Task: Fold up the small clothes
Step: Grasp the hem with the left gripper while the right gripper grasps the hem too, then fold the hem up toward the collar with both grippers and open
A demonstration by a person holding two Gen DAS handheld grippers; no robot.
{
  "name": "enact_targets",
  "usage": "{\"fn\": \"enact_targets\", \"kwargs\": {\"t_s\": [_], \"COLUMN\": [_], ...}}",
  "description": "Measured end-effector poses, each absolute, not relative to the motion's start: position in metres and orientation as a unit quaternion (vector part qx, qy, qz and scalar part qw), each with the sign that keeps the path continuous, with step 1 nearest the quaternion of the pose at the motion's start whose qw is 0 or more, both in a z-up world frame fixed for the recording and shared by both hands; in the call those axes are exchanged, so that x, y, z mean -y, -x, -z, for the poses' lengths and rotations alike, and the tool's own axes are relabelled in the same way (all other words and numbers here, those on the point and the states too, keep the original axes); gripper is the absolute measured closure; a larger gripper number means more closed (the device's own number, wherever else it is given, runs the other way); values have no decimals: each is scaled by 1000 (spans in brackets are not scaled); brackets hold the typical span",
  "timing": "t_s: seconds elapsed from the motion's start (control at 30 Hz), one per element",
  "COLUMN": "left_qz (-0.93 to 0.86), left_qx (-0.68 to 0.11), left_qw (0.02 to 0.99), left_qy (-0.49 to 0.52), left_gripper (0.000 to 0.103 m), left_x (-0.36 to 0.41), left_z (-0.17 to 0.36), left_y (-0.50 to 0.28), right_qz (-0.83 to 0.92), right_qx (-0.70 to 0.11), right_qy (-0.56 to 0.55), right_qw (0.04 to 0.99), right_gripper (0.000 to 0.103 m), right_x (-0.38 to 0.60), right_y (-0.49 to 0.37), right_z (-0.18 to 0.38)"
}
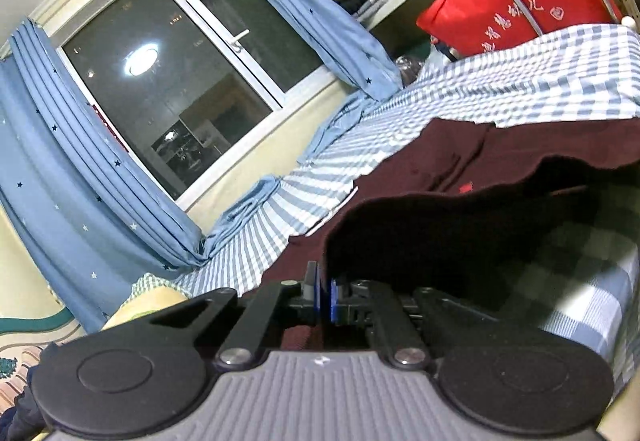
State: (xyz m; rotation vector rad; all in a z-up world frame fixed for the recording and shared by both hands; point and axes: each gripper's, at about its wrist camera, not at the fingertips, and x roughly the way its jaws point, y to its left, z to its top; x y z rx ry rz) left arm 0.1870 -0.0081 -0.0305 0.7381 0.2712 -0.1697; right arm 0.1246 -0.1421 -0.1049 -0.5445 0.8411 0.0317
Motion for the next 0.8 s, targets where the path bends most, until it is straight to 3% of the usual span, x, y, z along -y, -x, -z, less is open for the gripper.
{"fn": "enact_targets", "kwargs": {"t_s": [0.1, 0.17, 0.23, 0.27, 0.33, 0.53, 0.8], "left_qz": [81, 80, 85, 87, 90, 73, 52], "left_qx": [-126, -126, -136, -141, -153, -173, -116], "left_qw": [924, 928, 930, 930, 926, 934, 951], "left_qy": [-352, -342, -330, -328, -334, -303, -281], "left_gripper": [98, 98, 98, 98, 98, 99, 99], "left_x": [6, 3, -1, -1, -6, -24, -39], "left_z": [23, 23, 23, 25, 34, 42, -13], "left_y": [-186, -183, -182, -182, -176, -170, -242], "right_qz": [11, 21, 32, 37, 38, -14, -64], "right_qx": [-378, -371, -370, -366, -364, -385, -341], "right_qy": [304, 323, 339, 337, 293, 119, 177], "right_qw": [875, 870, 864, 867, 883, 915, 921], "right_gripper": [31, 45, 88, 93, 97, 99, 100], "right_x": [141, 142, 145, 148, 160, 203, 211], "right_y": [-126, -131, -137, -137, -139, -156, -234], "right_z": [115, 121, 126, 125, 110, 56, -18]}}
